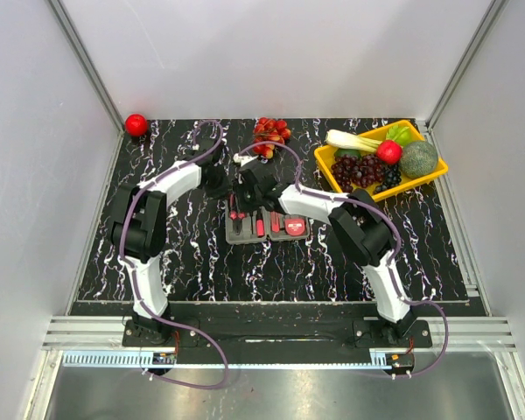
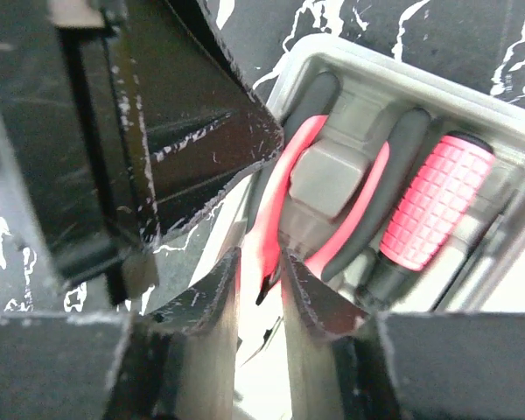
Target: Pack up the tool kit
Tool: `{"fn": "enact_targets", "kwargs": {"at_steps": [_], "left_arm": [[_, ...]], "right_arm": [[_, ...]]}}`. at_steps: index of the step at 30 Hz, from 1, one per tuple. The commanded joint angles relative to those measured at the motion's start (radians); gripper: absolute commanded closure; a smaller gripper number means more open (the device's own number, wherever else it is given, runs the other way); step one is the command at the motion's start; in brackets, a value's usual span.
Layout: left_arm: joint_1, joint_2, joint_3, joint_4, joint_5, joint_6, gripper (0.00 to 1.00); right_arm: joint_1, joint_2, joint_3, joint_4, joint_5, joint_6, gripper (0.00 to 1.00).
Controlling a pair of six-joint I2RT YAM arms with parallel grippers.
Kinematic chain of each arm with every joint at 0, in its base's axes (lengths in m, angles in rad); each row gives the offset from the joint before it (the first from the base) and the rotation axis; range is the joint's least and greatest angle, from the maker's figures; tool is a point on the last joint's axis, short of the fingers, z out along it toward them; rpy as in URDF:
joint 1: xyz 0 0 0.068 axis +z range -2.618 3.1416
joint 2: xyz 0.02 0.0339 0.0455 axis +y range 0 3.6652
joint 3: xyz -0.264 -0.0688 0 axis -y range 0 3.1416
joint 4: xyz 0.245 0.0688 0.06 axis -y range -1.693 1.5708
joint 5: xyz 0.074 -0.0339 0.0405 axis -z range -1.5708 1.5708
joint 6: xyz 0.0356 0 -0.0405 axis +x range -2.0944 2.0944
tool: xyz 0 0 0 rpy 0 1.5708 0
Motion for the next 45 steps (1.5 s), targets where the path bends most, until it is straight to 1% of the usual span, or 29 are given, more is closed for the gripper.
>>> {"fn": "enact_targets", "kwargs": {"at_steps": [1, 4, 6, 9, 12, 14, 16, 17, 19, 20, 21, 22, 25, 31, 32, 37, 39, 41, 43, 45], "left_arm": [[0.023, -0.115, 0.042, -0.021, 0.032, 0.003, 0.95], [0.038, -0.175, 0.03, 0.003, 0.052, 0.001, 0.86], [0.048, -0.198, 0.015, 0.004, 0.07, 0.0, 0.8], [0.058, -0.228, -0.044, 0.03, 0.11, 0.003, 0.75], [0.065, -0.231, -0.096, 0.069, 0.173, 0.005, 0.7], [0.065, -0.21, -0.111, 0.088, 0.216, 0.008, 0.7], [0.066, -0.181, -0.116, 0.1, 0.26, 0.006, 0.73], [0.065, -0.169, -0.117, 0.099, 0.271, 0.002, 0.73], [0.065, -0.14, -0.117, 0.079, 0.25, -0.005, 0.73], [0.065, -0.129, -0.114, 0.067, 0.228, -0.005, 0.71], [0.063, -0.12, -0.116, 0.05, 0.202, 0.0, 0.65], [0.063, -0.11, -0.116, 0.033, 0.178, 0.006, 0.64], [0.061, -0.084, -0.13, 0.022, 0.168, 0.031, 0.62], [0.058, -0.051, -0.151, 0.023, 0.162, 0.044, 0.62], [0.06, -0.044, -0.15, 0.023, 0.167, 0.047, 0.63], [0.06, -0.018, -0.134, 0.002, 0.153, 0.051, 0.73], [0.058, -0.015, -0.136, 0.0, 0.15, 0.054, 0.73], [0.058, -0.009, -0.136, -0.001, 0.148, 0.055, 0.73], [0.057, -0.001, -0.133, -0.007, 0.144, 0.055, 0.68], [0.055, 0.009, -0.124, -0.021, 0.139, 0.057, 0.66]], "right_arm": [[0.006, -0.202, -0.016, 0.067, 0.082, 0.014, 0.65], [0.006, -0.286, -0.05, 0.084, 0.163, 0.018, 0.55], [0.0, -0.326, -0.071, 0.056, 0.227, 0.019, 0.5], [-0.029, -0.373, -0.106, -0.047, 0.316, 0.042, 0.46], [-0.077, -0.439, -0.187, -0.091, 0.341, 0.076, 0.44], [-0.115, -0.485, -0.253, -0.102, 0.332, 0.112, 0.43], [-0.147, -0.525, -0.319, -0.113, 0.319, 0.142, 0.43], [-0.163, -0.548, -0.342, -0.125, 0.329, 0.152, 0.43], [-0.187, -0.567, -0.384, -0.153, 0.335, 0.163, 0.42], [-0.199, -0.571, -0.399, -0.169, 0.335, 0.168, 0.42], [-0.207, -0.575, -0.412, -0.186, 0.336, 0.174, 0.42], [-0.218, -0.575, -0.422, -0.2, 0.333, 0.176, 0.41], [-0.239, -0.562, -0.439, -0.231, 0.309, 0.18, 0.4], [-0.276, -0.524, -0.453, -0.234, 0.281, 0.203, 0.4], [-0.284, -0.513, -0.45, -0.232, 0.28, 0.203, 0.41], [-0.31, -0.473, -0.436, -0.222, 0.246, 0.205, 0.41], [-0.316, -0.463, -0.435, -0.214, 0.232, 0.202, 0.41], [-0.321, -0.45, -0.435, -0.209, 0.221, 0.197, 0.41], [-0.33, -0.438, -0.435, -0.206, 0.215, 0.195, 0.41], [-0.338, -0.427, -0.436, -0.2, 0.206, 0.195, 0.41]]}}
